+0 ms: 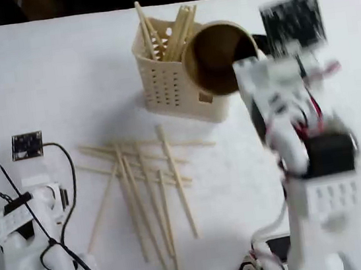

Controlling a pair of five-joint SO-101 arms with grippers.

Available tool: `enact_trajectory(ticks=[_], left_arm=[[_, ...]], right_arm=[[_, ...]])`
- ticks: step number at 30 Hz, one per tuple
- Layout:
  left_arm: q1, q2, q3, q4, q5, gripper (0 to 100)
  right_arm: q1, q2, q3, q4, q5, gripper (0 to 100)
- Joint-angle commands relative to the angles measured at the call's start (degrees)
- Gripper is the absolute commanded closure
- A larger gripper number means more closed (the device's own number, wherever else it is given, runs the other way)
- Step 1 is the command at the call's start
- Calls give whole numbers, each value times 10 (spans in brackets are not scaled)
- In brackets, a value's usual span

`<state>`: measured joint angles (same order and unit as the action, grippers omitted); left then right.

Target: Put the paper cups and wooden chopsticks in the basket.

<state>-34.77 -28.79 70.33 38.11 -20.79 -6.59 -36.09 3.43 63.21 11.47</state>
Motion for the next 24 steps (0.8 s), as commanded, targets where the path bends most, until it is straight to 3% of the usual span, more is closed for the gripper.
enact_trajectory(ticks=[1, 16, 24], left_arm=[[-4, -4, -4, -11, 8, 871], [-4, -4, -4, -11, 8, 872], [-4, -4, -4, -11, 8, 872]], right_arm=[[7, 82, -87, -12, -23, 982], [44, 317, -260, 66, -78, 981], [44, 330, -321, 123, -79, 981]])
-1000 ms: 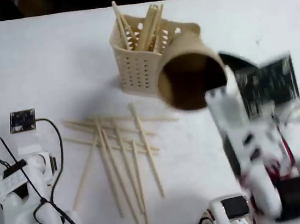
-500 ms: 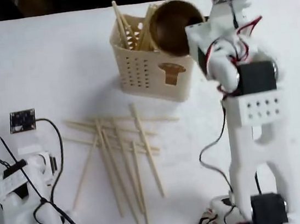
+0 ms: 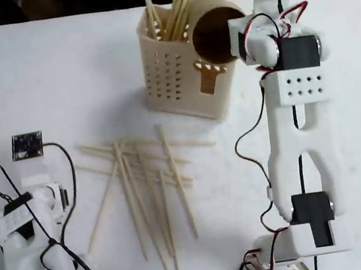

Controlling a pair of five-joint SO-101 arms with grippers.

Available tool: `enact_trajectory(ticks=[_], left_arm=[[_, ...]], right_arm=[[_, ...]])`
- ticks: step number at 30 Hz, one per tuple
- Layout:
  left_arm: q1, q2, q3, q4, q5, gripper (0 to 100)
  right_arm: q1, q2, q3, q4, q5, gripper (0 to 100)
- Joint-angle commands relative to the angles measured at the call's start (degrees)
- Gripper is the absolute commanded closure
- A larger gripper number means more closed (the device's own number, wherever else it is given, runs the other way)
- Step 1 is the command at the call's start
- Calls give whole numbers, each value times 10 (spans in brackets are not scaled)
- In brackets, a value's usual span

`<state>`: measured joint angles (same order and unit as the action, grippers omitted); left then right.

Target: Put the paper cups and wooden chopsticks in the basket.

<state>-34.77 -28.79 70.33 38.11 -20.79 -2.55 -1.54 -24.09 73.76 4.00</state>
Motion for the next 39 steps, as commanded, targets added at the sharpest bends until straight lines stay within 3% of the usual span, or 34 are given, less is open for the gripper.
enact_trajectory(ticks=[1, 21, 39], left_arm=[[-4, -4, -4, -11, 8, 872], [-4, -4, -4, -11, 8, 872], [-4, -4, -4, -11, 8, 872]], right_arm=[[2, -20, -53, 22, -4, 981], [1, -104, -115, 169, 3, 982], [3, 29, -105, 58, -11, 980]])
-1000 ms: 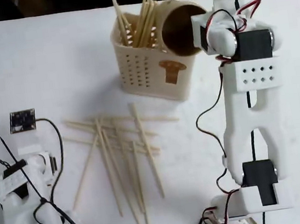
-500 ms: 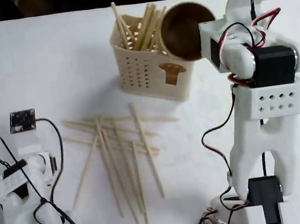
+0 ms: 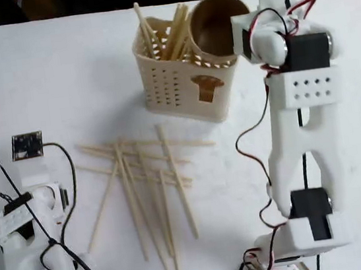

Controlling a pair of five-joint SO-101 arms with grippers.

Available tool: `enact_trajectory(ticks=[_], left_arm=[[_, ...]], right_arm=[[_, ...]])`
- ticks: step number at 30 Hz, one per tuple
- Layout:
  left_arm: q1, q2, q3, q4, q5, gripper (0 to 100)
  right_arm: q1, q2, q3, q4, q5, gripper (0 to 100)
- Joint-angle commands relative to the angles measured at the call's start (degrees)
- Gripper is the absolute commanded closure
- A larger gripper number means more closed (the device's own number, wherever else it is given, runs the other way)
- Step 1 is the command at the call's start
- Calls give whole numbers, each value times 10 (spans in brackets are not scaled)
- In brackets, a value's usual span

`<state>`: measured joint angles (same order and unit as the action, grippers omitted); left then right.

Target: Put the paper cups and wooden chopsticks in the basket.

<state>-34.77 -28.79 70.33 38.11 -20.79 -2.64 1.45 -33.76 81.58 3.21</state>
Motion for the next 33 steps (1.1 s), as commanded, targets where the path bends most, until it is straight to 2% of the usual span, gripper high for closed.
enact_trajectory(ticks=[1, 3, 7, 12, 15, 24, 33], left_arm=[[-4, -4, -4, -11, 8, 872], [-4, -4, -4, -11, 8, 872], [-4, -4, -4, -11, 8, 872], [-4, -4, -4, -11, 8, 872], [-4, -4, -4, -11, 8, 872], [-4, -4, -4, -11, 8, 872], [-4, -4, -4, -11, 8, 872]], right_arm=[[4, 3, -9, -18, -4, 976], [6, 9, -8, -17, -4, 934], [7, 12, -4, -17, -3, 785], [-2, 21, 2, -20, 56, 664], [-7, 50, 9, -21, 76, 674], [-4, 181, -23, -29, 73, 687], [8, 153, -141, 51, 71, 687]])
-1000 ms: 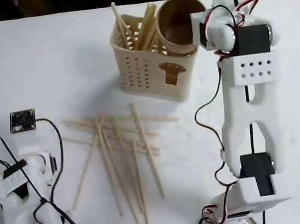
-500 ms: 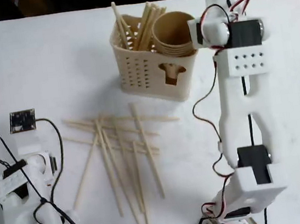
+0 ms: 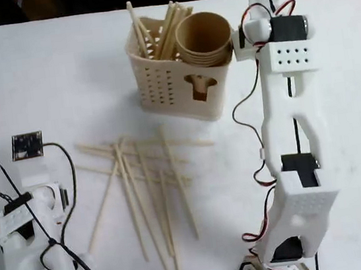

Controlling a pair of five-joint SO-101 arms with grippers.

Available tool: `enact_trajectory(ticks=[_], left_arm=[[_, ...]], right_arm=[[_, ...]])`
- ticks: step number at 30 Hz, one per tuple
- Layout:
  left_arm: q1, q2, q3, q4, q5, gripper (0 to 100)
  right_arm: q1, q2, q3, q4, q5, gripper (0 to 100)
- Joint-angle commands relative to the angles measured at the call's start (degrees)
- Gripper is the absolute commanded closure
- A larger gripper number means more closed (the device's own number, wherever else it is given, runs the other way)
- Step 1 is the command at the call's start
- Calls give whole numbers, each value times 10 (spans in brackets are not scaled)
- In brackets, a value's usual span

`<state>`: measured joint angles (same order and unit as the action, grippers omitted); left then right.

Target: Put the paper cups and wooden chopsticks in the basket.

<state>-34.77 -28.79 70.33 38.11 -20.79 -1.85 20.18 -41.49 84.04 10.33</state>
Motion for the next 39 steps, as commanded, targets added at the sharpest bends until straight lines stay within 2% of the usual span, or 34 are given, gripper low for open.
enact_trajectory(ticks=[1, 5, 9, 28, 39], left_arm=[[-4, -4, -4, -11, 8, 872], [-4, -4, -4, -11, 8, 872], [-4, -4, -4, -11, 8, 872], [-4, -4, -4, -11, 8, 872], [-4, -4, -4, -11, 8, 872]], right_arm=[[-7, -39, -81, 40, 0, 687], [-60, -52, -123, 80, 0, 687], [-86, -44, -132, 67, 0, 687], [-93, -109, -129, 40, 0, 687], [-81, 44, -129, 69, 0, 687]])
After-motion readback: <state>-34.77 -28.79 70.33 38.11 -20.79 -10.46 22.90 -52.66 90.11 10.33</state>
